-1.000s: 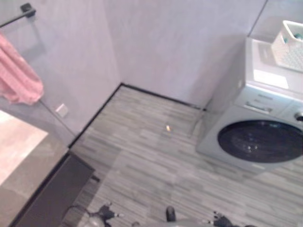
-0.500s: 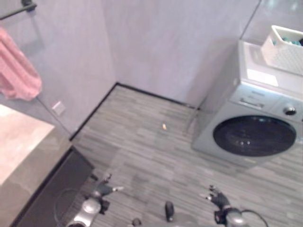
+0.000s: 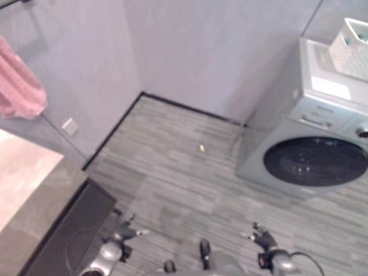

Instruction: Put brush and paste in cup on sink, flatten towel.

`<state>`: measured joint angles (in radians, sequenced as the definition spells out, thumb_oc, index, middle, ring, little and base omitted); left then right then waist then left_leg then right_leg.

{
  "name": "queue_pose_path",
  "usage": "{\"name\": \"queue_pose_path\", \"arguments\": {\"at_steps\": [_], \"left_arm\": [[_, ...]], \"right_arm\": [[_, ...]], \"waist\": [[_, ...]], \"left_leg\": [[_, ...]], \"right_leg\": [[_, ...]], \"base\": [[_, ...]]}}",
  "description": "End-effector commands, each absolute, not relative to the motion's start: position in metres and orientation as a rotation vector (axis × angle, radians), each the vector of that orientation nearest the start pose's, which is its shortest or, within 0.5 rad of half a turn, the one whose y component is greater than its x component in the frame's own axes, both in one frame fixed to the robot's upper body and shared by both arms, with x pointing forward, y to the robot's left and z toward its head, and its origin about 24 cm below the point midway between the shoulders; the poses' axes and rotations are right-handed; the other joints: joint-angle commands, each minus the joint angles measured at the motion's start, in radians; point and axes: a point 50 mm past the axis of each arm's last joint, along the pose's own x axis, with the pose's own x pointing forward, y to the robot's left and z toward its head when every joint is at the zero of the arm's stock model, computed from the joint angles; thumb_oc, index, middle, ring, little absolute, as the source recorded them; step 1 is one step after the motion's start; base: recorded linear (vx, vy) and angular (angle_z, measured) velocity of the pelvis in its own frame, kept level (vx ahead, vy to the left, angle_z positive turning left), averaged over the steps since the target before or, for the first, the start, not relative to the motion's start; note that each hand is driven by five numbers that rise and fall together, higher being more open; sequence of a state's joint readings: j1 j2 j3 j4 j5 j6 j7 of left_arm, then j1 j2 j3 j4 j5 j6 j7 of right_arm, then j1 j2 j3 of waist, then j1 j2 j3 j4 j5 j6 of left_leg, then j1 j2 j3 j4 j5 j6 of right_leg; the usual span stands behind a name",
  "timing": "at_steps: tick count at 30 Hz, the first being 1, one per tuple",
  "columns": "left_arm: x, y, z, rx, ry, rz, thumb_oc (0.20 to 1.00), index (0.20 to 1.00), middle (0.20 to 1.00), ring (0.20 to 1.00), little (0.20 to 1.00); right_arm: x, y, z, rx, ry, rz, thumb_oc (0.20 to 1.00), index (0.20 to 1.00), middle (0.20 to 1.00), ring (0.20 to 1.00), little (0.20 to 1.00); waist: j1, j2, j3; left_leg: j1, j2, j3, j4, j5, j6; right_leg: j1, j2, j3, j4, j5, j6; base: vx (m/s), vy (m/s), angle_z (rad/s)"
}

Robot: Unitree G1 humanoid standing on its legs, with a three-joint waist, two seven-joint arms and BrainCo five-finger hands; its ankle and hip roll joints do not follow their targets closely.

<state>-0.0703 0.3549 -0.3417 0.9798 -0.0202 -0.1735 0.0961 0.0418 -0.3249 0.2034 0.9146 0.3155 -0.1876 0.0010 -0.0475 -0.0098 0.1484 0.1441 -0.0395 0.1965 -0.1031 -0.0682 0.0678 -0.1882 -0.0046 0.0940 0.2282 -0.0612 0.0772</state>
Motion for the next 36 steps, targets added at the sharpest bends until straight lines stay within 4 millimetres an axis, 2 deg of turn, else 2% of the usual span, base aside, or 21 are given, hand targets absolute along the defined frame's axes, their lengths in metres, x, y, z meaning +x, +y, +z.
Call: {"name": "queue_pose_path", "arguments": {"at_steps": [1, 5, 7, 10, 11, 16, 19, 20, 22, 23, 24, 26, 27, 29, 30, 31, 32, 33, 34, 35, 36], "left_arm": [[0.182, 0.221, -0.115, 0.472, 0.699, -0.067, 1.000, 1.000, 1.000, 1.000, 1.000], [0.178, 0.219, -0.118, 0.476, 0.716, -0.085, 1.000, 1.000, 1.000, 1.000, 1.000], [0.179, 0.218, -0.119, 0.466, 0.729, -0.069, 1.000, 1.000, 1.000, 1.000, 1.000], [0.177, 0.217, -0.122, 0.452, 0.746, -0.060, 1.000, 1.000, 1.000, 1.000, 1.000], [0.177, 0.217, -0.123, 0.445, 0.758, -0.053, 1.000, 1.000, 1.000, 1.000, 1.000], [0.176, 0.219, -0.124, 0.431, 0.772, -0.031, 1.000, 1.000, 1.000, 1.000, 1.000], [0.176, 0.221, -0.125, 0.408, 0.779, -0.007, 1.000, 1.000, 1.000, 1.000, 1.000], [0.176, 0.221, -0.125, 0.408, 0.779, -0.007, 1.000, 1.000, 1.000, 1.000, 1.000], [0.179, 0.223, -0.123, 0.413, 0.769, -0.007, 1.000, 1.000, 1.000, 1.000, 1.000], [0.179, 0.223, -0.123, 0.412, 0.769, -0.007, 1.000, 1.000, 1.000, 1.000, 1.000], [0.181, 0.224, -0.121, 0.420, 0.762, -0.005, 1.000, 1.000, 1.000, 1.000, 1.000], [0.184, 0.223, -0.119, 0.412, 0.749, -0.010, 1.000, 1.000, 1.000, 1.000, 1.000], [0.183, 0.223, -0.120, 0.411, 0.749, -0.011, 1.000, 1.000, 1.000, 1.000, 1.000], [0.183, 0.224, -0.119, 0.416, 0.747, -0.012, 1.000, 1.000, 1.000, 1.000, 1.000], [0.183, 0.224, -0.119, 0.416, 0.747, -0.012, 1.000, 1.000, 1.000, 1.000, 1.000], [0.183, 0.227, -0.119, 0.430, 0.750, -0.008, 1.000, 1.000, 1.000, 1.000, 1.000], [0.184, 0.227, -0.119, 0.430, 0.750, -0.008, 1.000, 1.000, 1.000, 1.000, 1.000], [0.183, 0.230, -0.119, 0.444, 0.754, -0.005, 1.000, 1.000, 1.000, 1.000, 1.000], [0.183, 0.230, -0.119, 0.444, 0.754, -0.005, 1.000, 1.000, 1.000, 1.000, 1.000], [0.180, 0.232, -0.120, 0.443, 0.762, 0.004, 1.000, 1.000, 1.000, 1.000, 1.000], [0.179, 0.233, -0.120, 0.444, 0.765, 0.008, 1.000, 1.000, 1.000, 1.000, 1.000]], "right_arm": [[0.150, -0.248, -0.113, -0.136, 0.724, -0.089, 1.000, 1.000, 1.000, 1.000, 1.000], [0.140, -0.250, -0.116, -0.131, 0.748, -0.085, 1.000, 1.000, 1.000, 1.000, 1.000], [0.139, -0.252, -0.116, -0.138, 0.757, -0.086, 1.000, 1.000, 1.000, 1.000, 1.000], [0.139, -0.254, -0.116, -0.147, 0.762, -0.080, 1.000, 1.000, 1.000, 1.000, 1.000], [0.138, -0.254, -0.117, -0.170, 0.771, -0.060, 1.000, 1.000, 1.000, 1.000, 1.000], [0.141, -0.255, -0.113, -0.196, 0.757, -0.035, 1.000, 1.000, 1.000, 1.000, 1.000], [0.142, -0.255, -0.108, -0.207, 0.725, -0.016, 1.000, 1.000, 1.000, 1.000, 1.000], [0.142, -0.255, -0.108, -0.207, 0.725, -0.016, 1.000, 1.000, 1.000, 1.000, 1.000], [0.141, -0.258, -0.105, -0.228, 0.716, -0.008, 1.000, 1.000, 1.000, 1.000, 1.000], [0.141, -0.258, -0.105, -0.228, 0.715, -0.008, 1.000, 1.000, 1.000, 1.000, 1.000], [0.143, -0.258, -0.102, -0.246, 0.704, 0.008, 1.000, 1.000, 1.000, 1.000, 1.000], [0.139, -0.263, -0.101, -0.269, 0.711, 0.006, 1.000, 1.000, 1.000, 1.000, 1.000], [0.138, -0.264, -0.101, -0.269, 0.711, 0.006, 1.000, 1.000, 1.000, 1.000, 1.000], [0.131, -0.274, -0.101, -0.294, 0.734, -0.021, 1.000, 1.000, 1.000, 1.000, 1.000], [0.131, -0.274, -0.101, -0.294, 0.733, -0.021, 1.000, 1.000, 1.000, 1.000, 1.000], [0.133, -0.276, -0.100, -0.320, 0.733, -0.021, 1.000, 1.000, 1.000, 1.000, 1.000], [0.133, -0.276, -0.100, -0.320, 0.732, -0.021, 1.000, 1.000, 1.000, 1.000, 1.000], [0.134, -0.277, -0.101, -0.336, 0.736, -0.021, 1.000, 1.000, 1.000, 1.000, 1.000], [0.134, -0.277, -0.101, -0.336, 0.735, -0.021, 1.000, 1.000, 1.000, 1.000, 1.000], [0.135, -0.278, -0.101, -0.360, 0.739, -0.022, 1.000, 1.000, 1.000, 1.000, 1.000], [0.136, -0.278, -0.100, -0.371, 0.736, -0.016, 1.000, 1.000, 1.000, 1.000, 1.000]], "waist": [[0.013, -0.010, -0.017], [0.004, -0.017, -0.040], [-0.005, -0.025, -0.054], [-0.010, -0.026, -0.066], [-0.012, -0.033, -0.075], [-0.021, -0.047, -0.087], [-0.029, -0.063, -0.086], [-0.030, -0.063, -0.086], [-0.030, -0.071, -0.057], [-0.030, -0.069, -0.057], [-0.034, -0.074, -0.044], [-0.056, -0.079, -0.034], [-0.057, -0.080, -0.035], [-0.086, -0.086, -0.032], [-0.090, -0.087, -0.034], [-0.100, -0.089, -0.026], [-0.102, -0.090, -0.025], [-0.107, -0.095, -0.021], [-0.108, -0.095, -0.020], [-0.110, -0.094, -0.024], [-0.112, -0.095, -0.024]], "left_leg": [[-0.051, -0.072, -0.097, 0.155, -0.125, 0.032], [-0.016, -0.057, -0.130, 0.164, -0.126, 0.014], [-0.009, -0.034, -0.169, 0.187, -0.110, -0.013], [-0.012, -0.023, -0.199, 0.210, -0.086, -0.030], [-0.004, -0.007, -0.213, 0.207, -0.050, -0.051], [0.003, 0.018, -0.232, 0.225, 0.006, -0.081], [-0.045, 0.037, -0.218, 0.355, 0.086, -0.111], [-0.046, 0.037, -0.219, 0.358, 0.085, -0.111], [-0.150, 0.078, -0.165, 0.596, 0.130, -0.119], [-0.154, 0.080, -0.166, 0.603, 0.127, -0.119], [-0.171, 0.098, -0.118, 0.625, 0.115, -0.106], [-0.188, 0.111, -0.022, 0.535, 0.072, -0.096], [-0.185, 0.108, -0.022, 0.530, 0.074, -0.095], [-0.257, 0.085, 0.038, 0.352, 0.013, -0.089], [-0.257, 0.081, 0.036, 0.345, 0.017, -0.088], [-0.280, 0.070, 0.033, 0.230, 0.048, -0.102], [-0.275, 0.067, 0.032, 0.219, 0.054, -0.102], [-0.273, 0.070, 0.014, 0.126, 0.121, -0.114], [-0.270, 0.069, 0.014, 0.120, 0.124, -0.114], [-0.259, 0.075, -0.005, 0.016, 0.150, -0.113], [-0.263, 0.085, -0.002, 0.016, 0.147, -0.116]], "right_leg": [[-0.014, 0.072, 0.031, -0.161, 0.073, 0.030], [0.009, 0.099, 0.044, -0.125, 0.047, 0.005], [0.031, 0.127, 0.070, -0.104, 0.028, -0.025], [0.047, 0.132, 0.052, -0.102, 0.005, -0.046], [0.060, 0.134, 0.029, -0.095, -0.018, -0.062], [0.091, 0.141, 0.004, -0.091, -0.049, -0.087], [0.148, 0.146, -0.005, -0.131, -0.055, -0.113], [0.149, 0.146, -0.006, -0.132, -0.055, -0.113], [0.200, 0.158, -0.011, -0.162, -0.055, -0.141], [0.199, 0.160, -0.012, -0.162, -0.054, -0.141], [0.221, 0.157, -0.022, -0.167, -0.059, -0.146], [0.230, 0.126, -0.056, -0.178, -0.058, -0.138], [0.230, 0.123, -0.057, -0.178, -0.059, -0.137], [0.214, 0.080, -0.120, -0.184, -0.053, -0.116], [0.212, 0.078, -0.123, -0.184, -0.054, -0.115], [0.208, 0.076, -0.138, -0.173, -0.054, -0.108], [0.209, 0.075, -0.139, -0.173, -0.055, -0.108], [0.214, 0.084, -0.137, -0.162, -0.060, -0.111], [0.215, 0.084, -0.137, -0.162, -0.060, -0.111], [0.225, 0.093, -0.133, -0.148, -0.074, -0.109], [0.233, 0.096, -0.129, -0.137, -0.079, -0.110]], "base": [[0.20, -0.135, 0.10], [0.29, -0.212, 0.22], [0.36, -0.355, 0.40], [0.25, -0.255, 0.44], [0.27, -0.291, 0.32], [0.24, -0.261, 0.33], [0.24, -0.285, 0.21], [0.14, -0.186, 0.05], [0.14, -0.251, -0.01], [0.16, -0.256, 0.11], [0.14, -0.147, 0.06], [0.11, -0.111, 0.11], [0.03, -0.026, 0.43], [0.01, -0.039, 0.81], [0.05, -0.062, 0.93], [0.06, -0.032, 0.66], [0.15, -0.070, 0.50], [0.10, -0.036, 0.22], [0.24, -0.033, 0.03], [0.21, 0.016, -0.07], [0.32, 0.050, -0.11]]}}
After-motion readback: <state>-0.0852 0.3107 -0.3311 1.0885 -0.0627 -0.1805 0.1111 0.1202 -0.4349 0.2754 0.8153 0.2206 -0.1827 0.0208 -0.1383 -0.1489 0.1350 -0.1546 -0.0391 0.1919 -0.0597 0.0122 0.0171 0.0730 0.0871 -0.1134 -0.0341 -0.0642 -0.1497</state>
